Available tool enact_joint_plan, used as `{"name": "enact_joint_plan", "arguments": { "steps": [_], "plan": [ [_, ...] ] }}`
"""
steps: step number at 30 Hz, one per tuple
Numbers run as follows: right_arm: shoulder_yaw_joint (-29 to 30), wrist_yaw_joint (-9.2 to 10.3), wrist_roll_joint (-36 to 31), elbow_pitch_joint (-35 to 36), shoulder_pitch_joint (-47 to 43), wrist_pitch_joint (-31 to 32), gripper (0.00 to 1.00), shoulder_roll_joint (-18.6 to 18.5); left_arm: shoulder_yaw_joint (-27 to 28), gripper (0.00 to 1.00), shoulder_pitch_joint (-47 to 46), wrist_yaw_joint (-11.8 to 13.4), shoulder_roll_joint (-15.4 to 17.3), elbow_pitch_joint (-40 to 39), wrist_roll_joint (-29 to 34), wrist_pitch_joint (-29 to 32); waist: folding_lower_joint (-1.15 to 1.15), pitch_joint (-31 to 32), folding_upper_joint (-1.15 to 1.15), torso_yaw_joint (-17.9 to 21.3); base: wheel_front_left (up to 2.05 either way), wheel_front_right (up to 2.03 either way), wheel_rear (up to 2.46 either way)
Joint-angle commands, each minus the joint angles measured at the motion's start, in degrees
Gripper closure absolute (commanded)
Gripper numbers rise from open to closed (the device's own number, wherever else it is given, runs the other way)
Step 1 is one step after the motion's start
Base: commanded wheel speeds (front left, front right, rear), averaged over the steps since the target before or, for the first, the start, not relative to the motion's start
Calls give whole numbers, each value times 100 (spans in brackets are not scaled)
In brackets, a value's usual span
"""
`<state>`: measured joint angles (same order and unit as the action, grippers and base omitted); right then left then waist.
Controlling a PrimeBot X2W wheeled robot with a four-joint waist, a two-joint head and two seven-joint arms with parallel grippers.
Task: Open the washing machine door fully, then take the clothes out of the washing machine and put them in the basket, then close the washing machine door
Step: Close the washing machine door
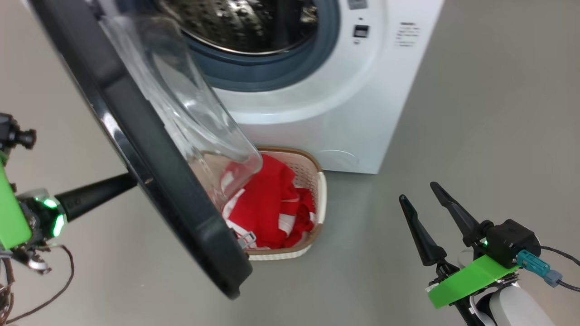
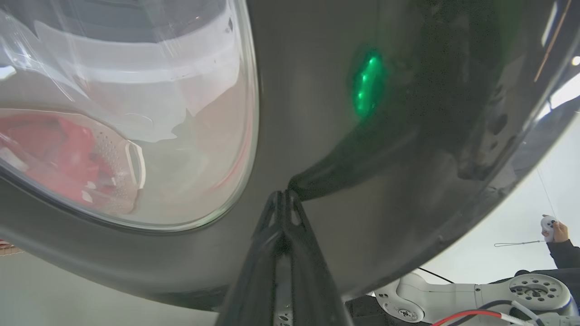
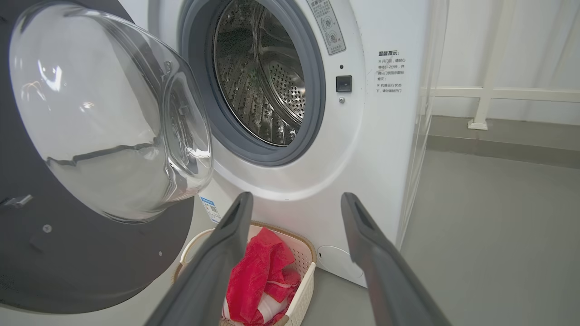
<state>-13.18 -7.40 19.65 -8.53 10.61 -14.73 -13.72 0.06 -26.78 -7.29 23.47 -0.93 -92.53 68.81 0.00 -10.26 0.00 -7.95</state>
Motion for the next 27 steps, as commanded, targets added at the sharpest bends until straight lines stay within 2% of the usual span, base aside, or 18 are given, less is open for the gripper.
{"name": "enact_joint_plan", "arguments": {
  "steps": [1,14,27],
  "plan": [
    [-83,-9,-86,159,62,-27,0,25,207,100,-318,-20,182,-112,44,-61,0,-157,0,310,0,0,0],
    [28,-9,-198,278,208,-27,0,361,114,100,-1237,-20,-50,376,335,-395,0,-614,0,1170,0,0,0],
    [58,-9,-260,367,358,-27,0,580,197,100,-2251,-20,26,1145,705,-826,0,-973,0,1741,0,0,0]
  ]
}}
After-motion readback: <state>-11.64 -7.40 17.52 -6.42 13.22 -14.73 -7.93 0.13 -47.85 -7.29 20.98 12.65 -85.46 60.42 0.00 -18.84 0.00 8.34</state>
